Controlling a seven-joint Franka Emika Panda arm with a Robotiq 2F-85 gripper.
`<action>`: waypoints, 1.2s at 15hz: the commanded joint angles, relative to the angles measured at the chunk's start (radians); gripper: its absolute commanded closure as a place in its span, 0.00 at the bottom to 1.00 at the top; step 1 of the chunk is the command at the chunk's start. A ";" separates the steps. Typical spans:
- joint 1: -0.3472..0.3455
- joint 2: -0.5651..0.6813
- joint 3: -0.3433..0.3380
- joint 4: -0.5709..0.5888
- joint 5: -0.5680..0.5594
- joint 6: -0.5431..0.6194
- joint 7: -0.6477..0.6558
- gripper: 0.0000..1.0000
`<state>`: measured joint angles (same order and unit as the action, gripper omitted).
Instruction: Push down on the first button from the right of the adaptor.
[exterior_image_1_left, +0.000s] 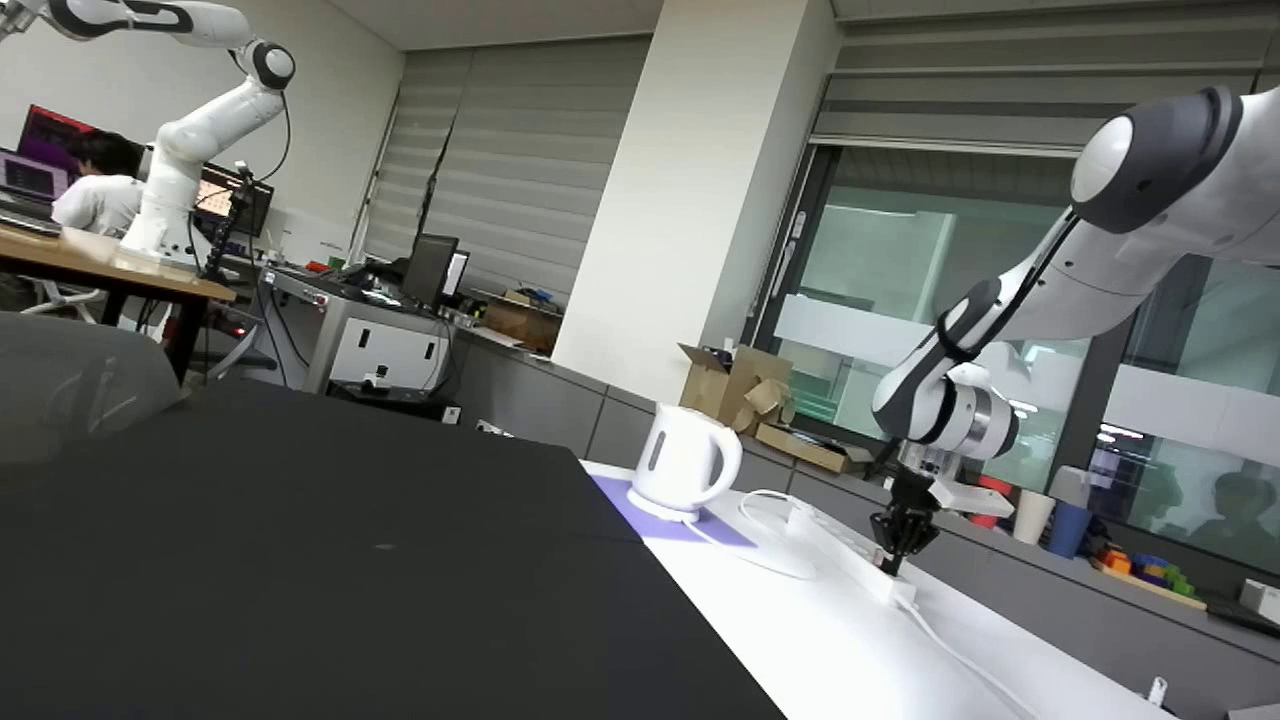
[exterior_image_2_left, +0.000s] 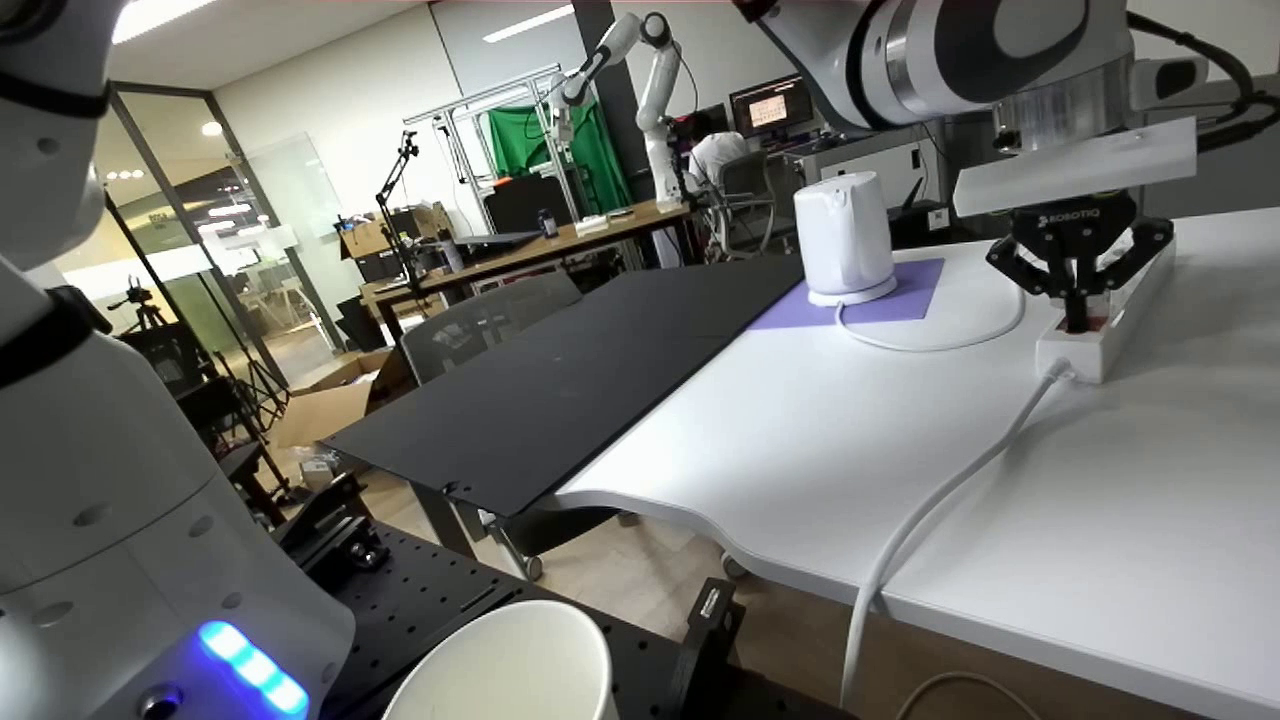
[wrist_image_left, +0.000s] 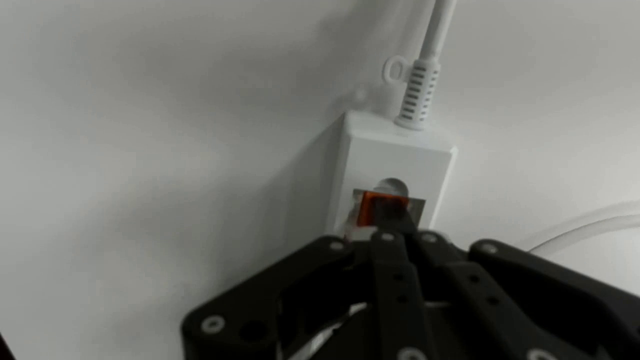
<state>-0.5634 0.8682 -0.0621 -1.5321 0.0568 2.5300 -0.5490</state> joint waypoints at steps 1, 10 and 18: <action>0.086 0.034 -0.065 -0.086 -0.095 0.166 0.060 1.00; 0.271 -0.032 -0.223 -0.119 -0.266 0.130 0.242 1.00; 0.336 -0.112 -0.249 -0.057 -0.352 -0.067 0.286 1.00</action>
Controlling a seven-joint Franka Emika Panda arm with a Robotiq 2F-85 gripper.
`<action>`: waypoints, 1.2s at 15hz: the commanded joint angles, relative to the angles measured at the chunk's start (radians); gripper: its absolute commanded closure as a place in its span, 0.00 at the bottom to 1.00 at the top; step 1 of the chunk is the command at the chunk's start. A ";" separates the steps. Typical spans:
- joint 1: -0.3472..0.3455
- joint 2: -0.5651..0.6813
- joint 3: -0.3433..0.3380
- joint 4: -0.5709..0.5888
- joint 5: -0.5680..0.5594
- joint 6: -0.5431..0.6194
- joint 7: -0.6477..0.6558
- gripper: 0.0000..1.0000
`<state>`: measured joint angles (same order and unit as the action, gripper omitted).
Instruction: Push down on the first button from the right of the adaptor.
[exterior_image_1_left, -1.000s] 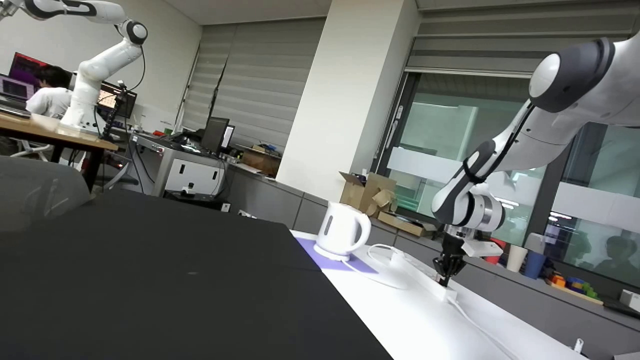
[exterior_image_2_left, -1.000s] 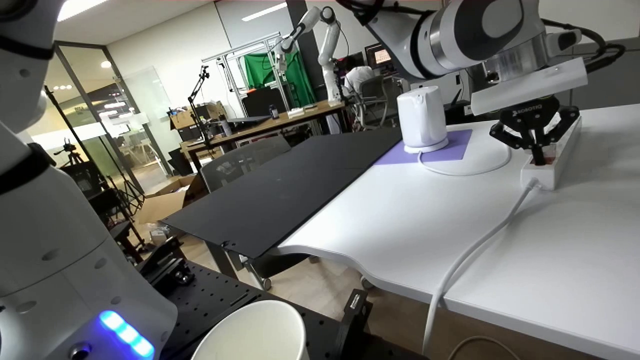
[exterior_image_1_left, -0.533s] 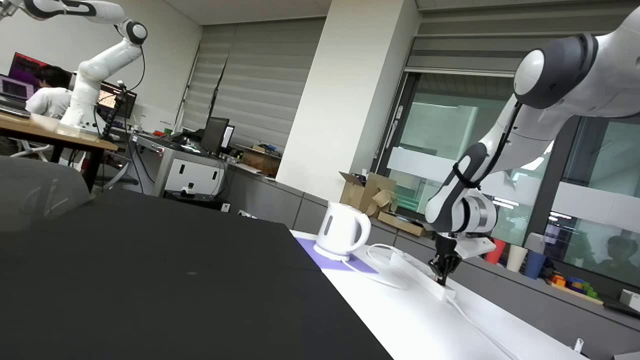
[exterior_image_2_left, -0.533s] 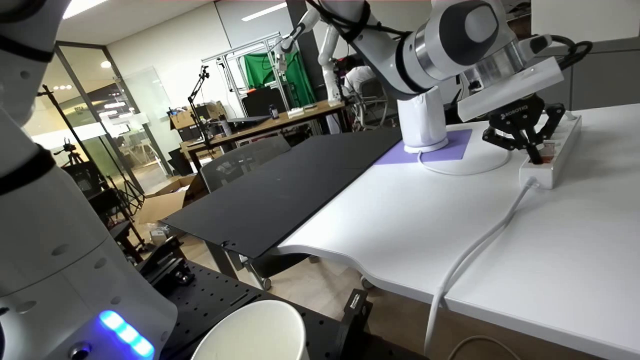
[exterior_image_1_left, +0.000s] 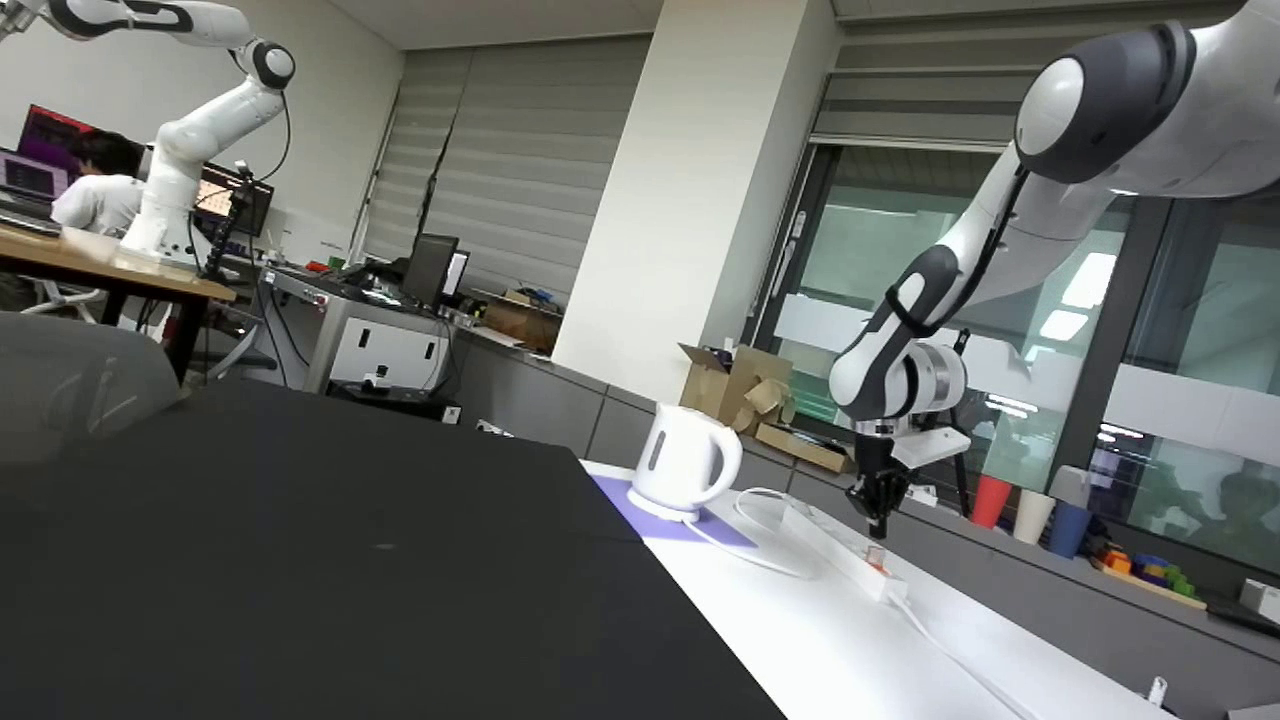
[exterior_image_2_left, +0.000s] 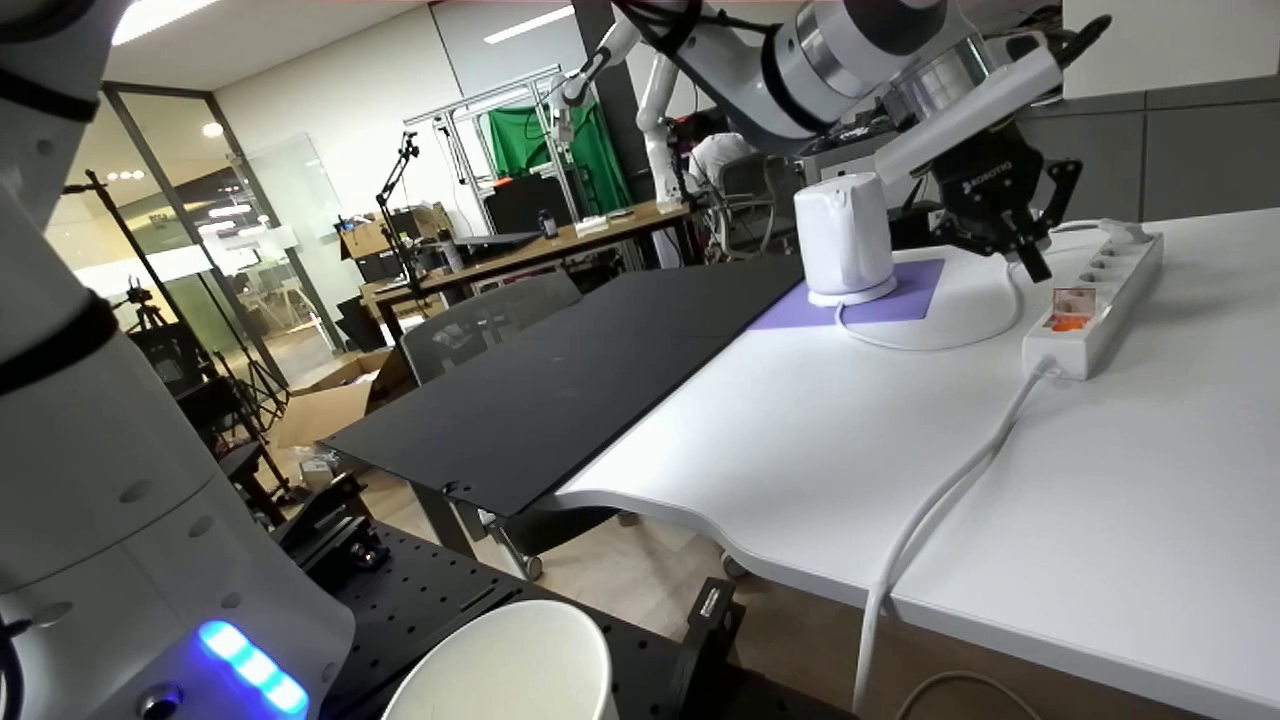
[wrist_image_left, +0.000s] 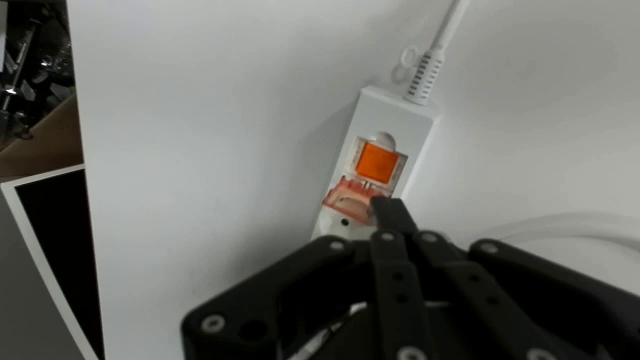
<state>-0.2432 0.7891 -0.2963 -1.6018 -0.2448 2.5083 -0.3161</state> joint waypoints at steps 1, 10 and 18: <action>0.009 -0.043 -0.004 0.019 -0.055 -0.066 0.037 1.00; -0.144 -0.085 0.169 0.108 0.111 -0.316 -0.210 1.00; -0.155 -0.082 0.168 0.148 0.134 -0.357 -0.202 0.54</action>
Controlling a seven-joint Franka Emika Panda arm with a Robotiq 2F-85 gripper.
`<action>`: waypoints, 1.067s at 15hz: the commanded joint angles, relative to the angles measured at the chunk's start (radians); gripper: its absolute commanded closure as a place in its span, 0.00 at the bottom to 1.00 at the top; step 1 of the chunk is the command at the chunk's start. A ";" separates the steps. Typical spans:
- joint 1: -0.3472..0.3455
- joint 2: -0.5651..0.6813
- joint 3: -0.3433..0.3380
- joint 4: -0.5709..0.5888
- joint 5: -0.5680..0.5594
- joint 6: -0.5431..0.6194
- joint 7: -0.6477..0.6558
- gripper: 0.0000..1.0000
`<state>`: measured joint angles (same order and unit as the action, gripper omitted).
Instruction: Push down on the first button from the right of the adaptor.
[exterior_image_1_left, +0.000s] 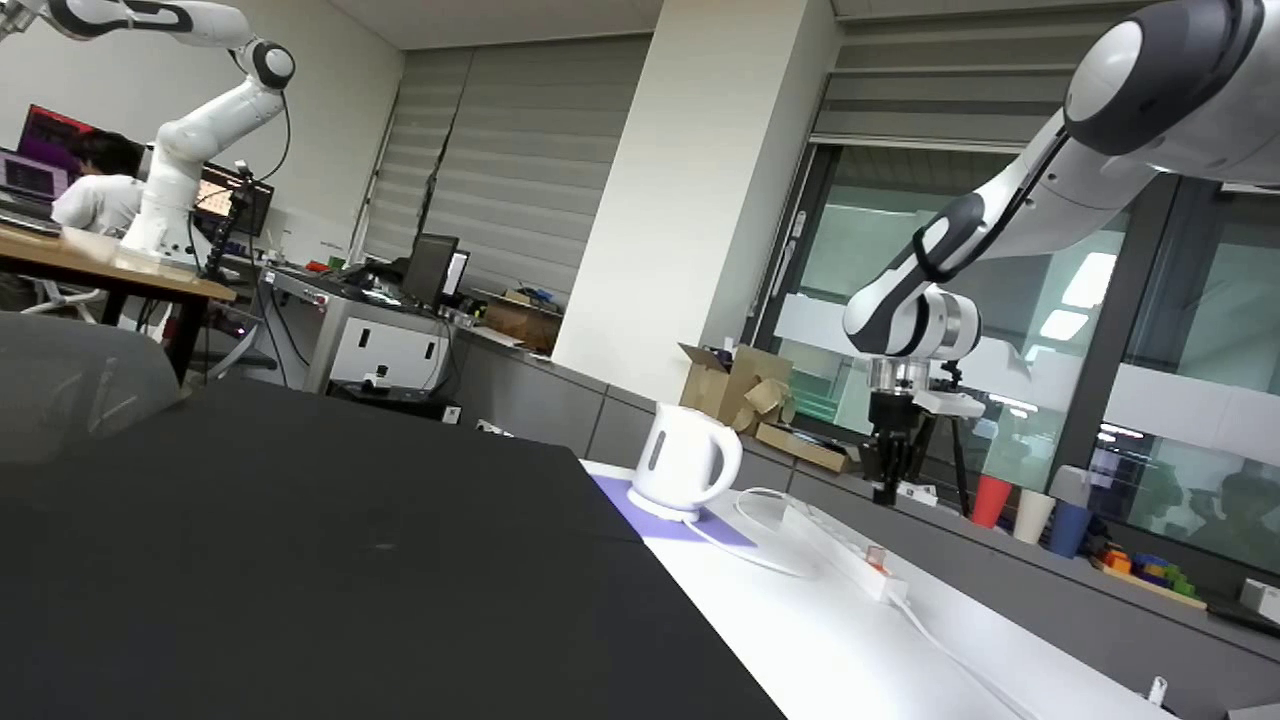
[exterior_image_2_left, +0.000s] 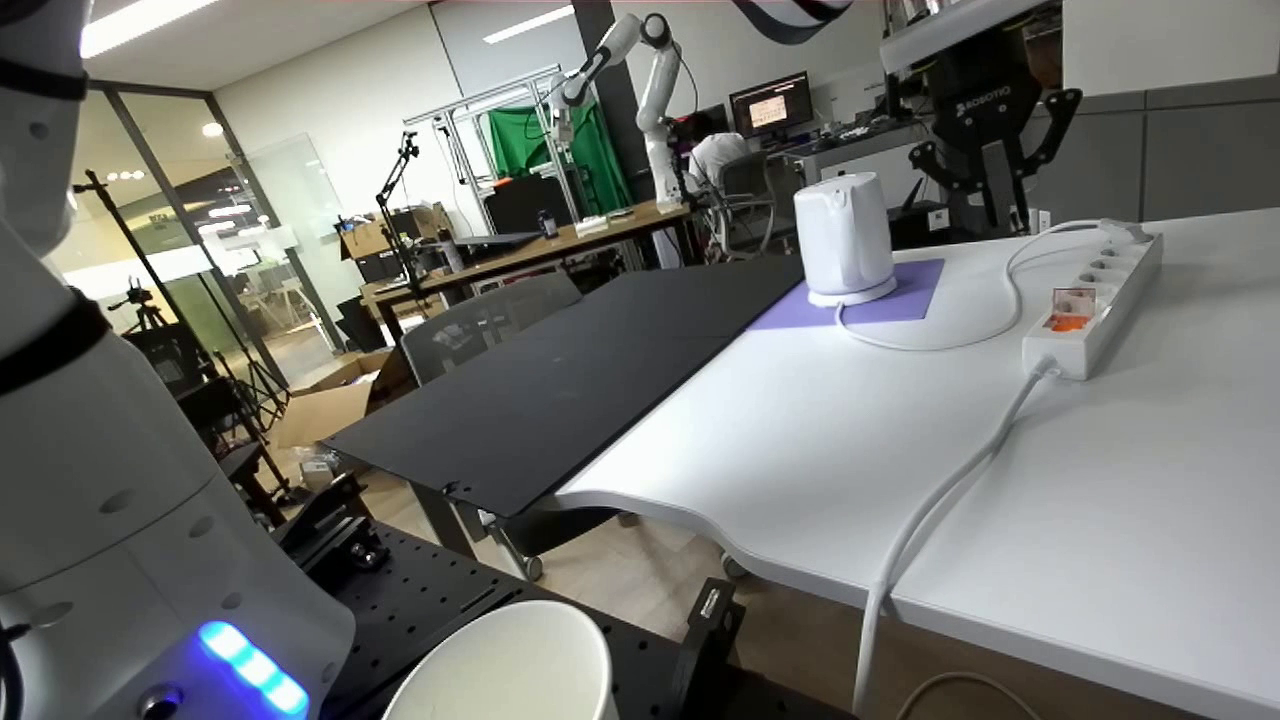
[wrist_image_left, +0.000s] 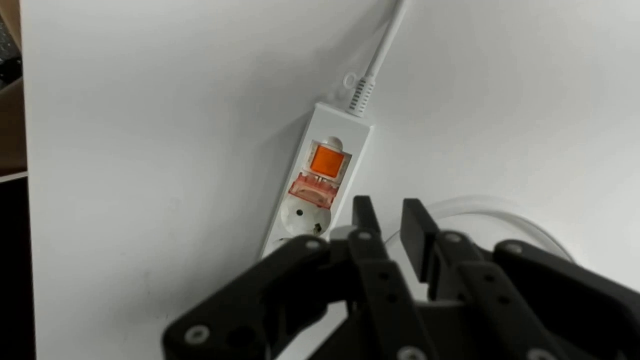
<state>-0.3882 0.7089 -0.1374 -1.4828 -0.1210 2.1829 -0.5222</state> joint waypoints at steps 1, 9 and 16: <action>-0.010 -0.001 0.009 0.032 0.011 -0.032 0.006 0.48; -0.007 0.003 0.005 0.037 0.009 -0.029 0.017 0.00; -0.006 0.006 0.006 0.014 -0.001 -0.005 0.001 0.00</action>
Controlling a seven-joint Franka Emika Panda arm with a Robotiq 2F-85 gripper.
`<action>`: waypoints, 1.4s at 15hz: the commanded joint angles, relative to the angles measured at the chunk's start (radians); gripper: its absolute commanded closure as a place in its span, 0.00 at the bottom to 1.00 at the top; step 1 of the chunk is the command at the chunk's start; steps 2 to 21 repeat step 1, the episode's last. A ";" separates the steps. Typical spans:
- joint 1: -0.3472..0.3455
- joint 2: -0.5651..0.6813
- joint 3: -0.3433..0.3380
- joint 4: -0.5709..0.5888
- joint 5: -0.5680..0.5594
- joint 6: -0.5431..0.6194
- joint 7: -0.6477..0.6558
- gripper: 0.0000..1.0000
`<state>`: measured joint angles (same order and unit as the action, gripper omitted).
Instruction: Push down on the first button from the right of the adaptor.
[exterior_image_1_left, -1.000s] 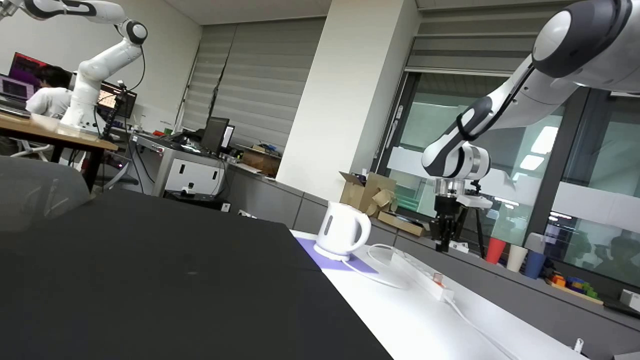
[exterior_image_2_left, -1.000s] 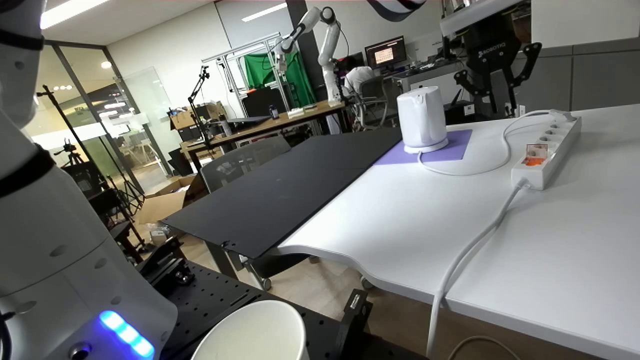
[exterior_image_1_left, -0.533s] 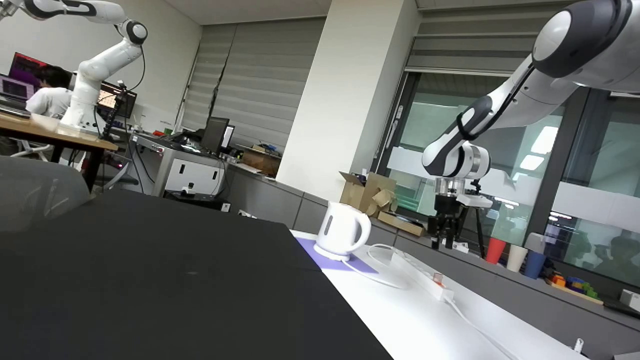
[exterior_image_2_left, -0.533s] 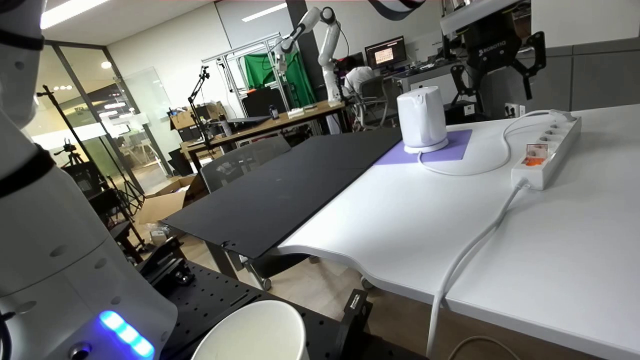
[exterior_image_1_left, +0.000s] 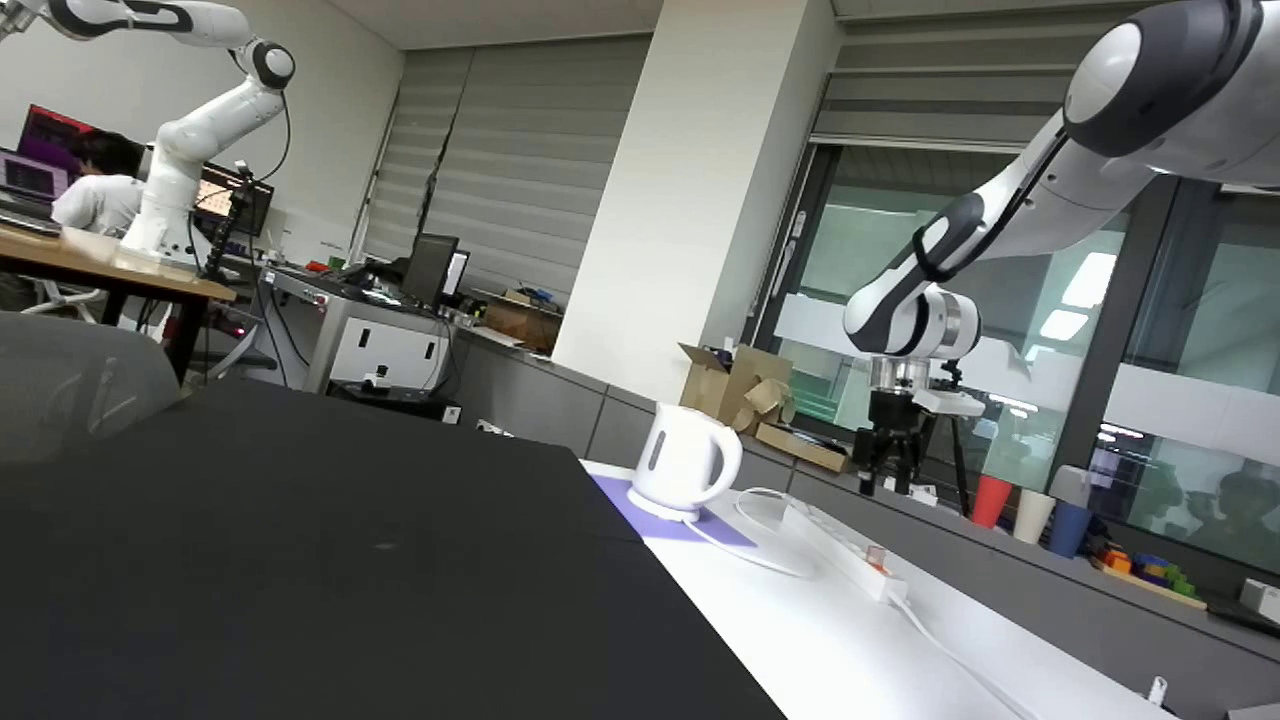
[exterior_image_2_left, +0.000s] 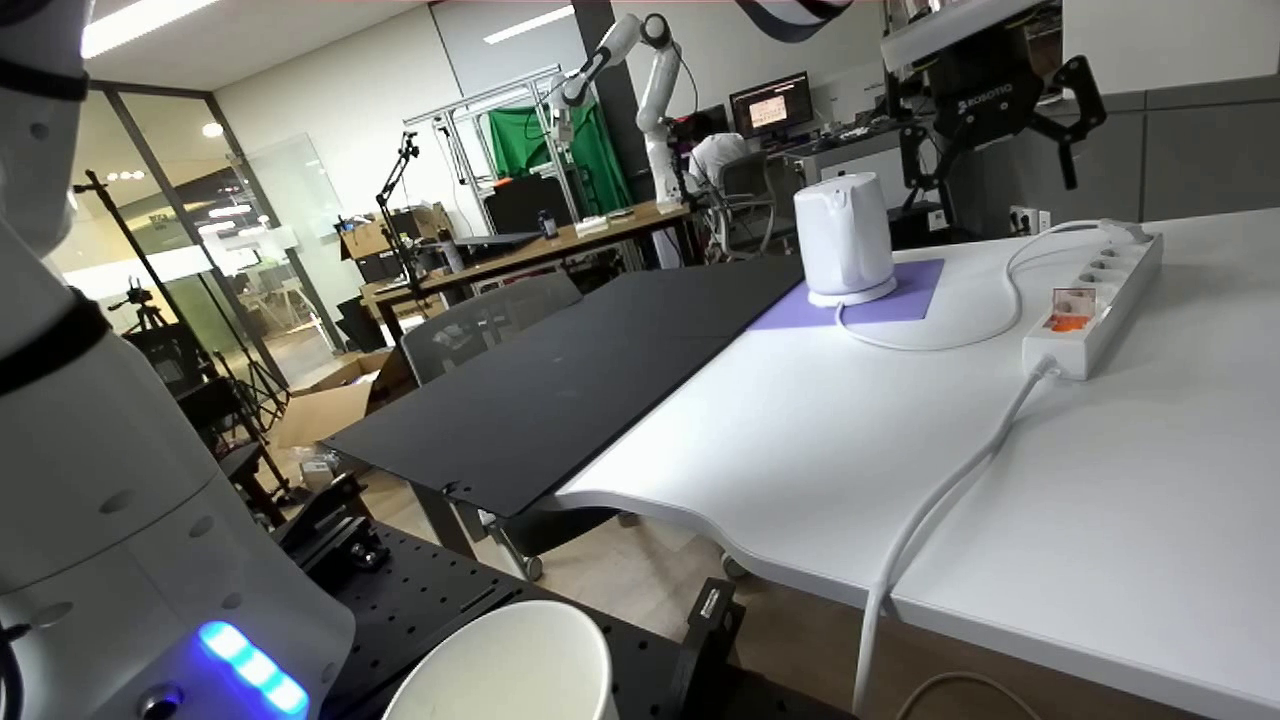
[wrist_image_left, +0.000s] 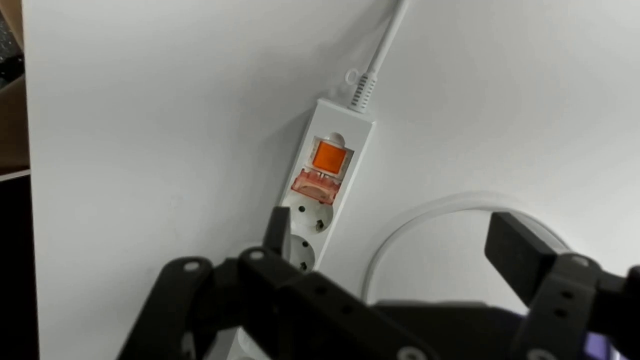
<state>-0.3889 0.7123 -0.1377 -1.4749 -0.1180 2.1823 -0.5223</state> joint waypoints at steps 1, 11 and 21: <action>-0.006 0.004 0.006 0.006 -0.004 -0.004 0.001 0.00; -0.006 0.004 0.006 0.006 -0.004 -0.004 0.001 0.00; -0.006 0.004 0.006 0.006 -0.004 -0.004 0.001 0.00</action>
